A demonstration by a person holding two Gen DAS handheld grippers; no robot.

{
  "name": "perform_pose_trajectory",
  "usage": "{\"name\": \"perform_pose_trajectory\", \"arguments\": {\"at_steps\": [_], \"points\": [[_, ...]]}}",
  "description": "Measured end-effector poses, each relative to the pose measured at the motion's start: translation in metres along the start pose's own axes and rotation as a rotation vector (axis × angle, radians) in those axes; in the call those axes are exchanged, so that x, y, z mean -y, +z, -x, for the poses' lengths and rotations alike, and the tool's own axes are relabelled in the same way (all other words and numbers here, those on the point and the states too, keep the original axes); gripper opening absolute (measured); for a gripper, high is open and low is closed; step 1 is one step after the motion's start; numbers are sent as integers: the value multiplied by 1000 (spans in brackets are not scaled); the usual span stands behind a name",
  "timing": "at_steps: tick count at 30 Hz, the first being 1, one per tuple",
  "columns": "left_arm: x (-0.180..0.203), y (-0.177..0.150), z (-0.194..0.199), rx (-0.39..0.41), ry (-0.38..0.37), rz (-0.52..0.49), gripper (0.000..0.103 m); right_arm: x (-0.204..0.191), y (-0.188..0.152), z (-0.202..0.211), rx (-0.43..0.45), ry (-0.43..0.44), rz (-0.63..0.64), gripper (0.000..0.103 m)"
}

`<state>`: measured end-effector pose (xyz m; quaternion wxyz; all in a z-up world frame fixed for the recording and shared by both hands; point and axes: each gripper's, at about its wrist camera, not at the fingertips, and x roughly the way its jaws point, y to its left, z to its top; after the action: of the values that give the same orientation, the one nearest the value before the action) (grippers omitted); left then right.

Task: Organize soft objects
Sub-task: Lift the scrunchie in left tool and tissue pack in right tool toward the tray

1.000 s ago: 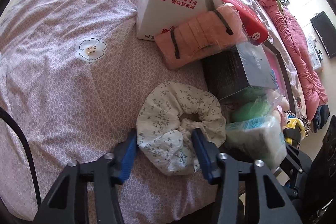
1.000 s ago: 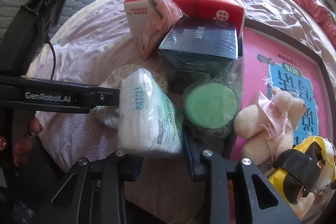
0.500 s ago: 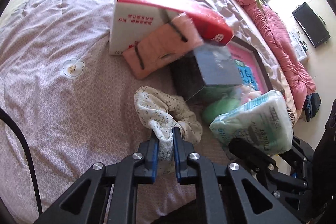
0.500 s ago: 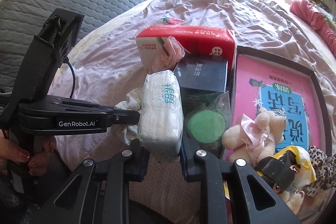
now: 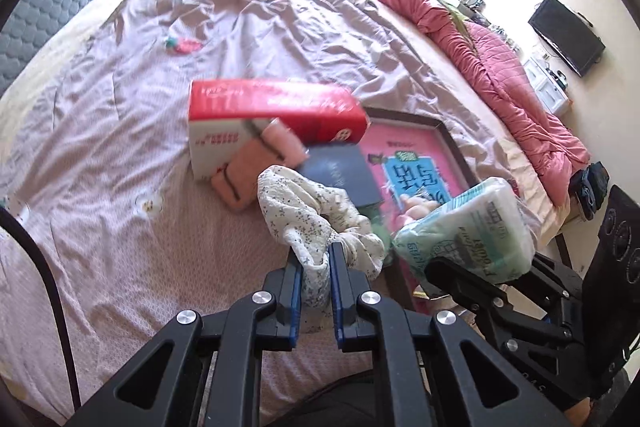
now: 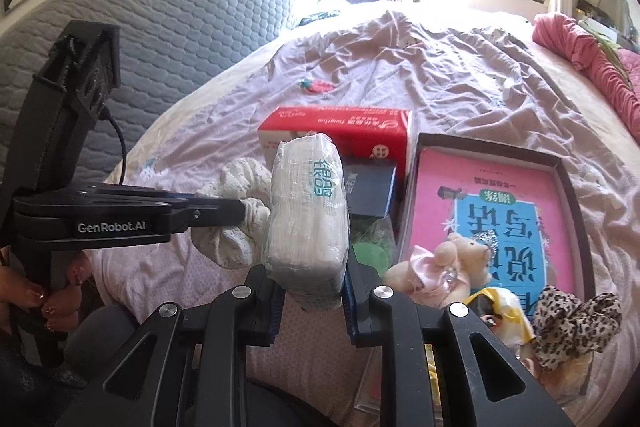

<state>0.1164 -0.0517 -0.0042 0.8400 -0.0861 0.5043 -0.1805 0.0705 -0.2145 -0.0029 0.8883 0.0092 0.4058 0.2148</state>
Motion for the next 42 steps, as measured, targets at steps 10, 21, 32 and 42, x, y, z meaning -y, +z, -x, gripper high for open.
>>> {"name": "perform_pose_trajectory", "arguments": {"at_steps": [10,21,32,42], "points": [[38,7,32,59,3,-80,12,15,6,37,76,-20,-38,25],[70,12,41,81,-3,-128,12,44,3,67,126,-54,-98,25],[102,11,39,84,-25,-177,12,74,-4,94,166,-128,-143,25],[126,6,23,54,-36,-218,12,107,-17,113,190,-192,-214,25]]}}
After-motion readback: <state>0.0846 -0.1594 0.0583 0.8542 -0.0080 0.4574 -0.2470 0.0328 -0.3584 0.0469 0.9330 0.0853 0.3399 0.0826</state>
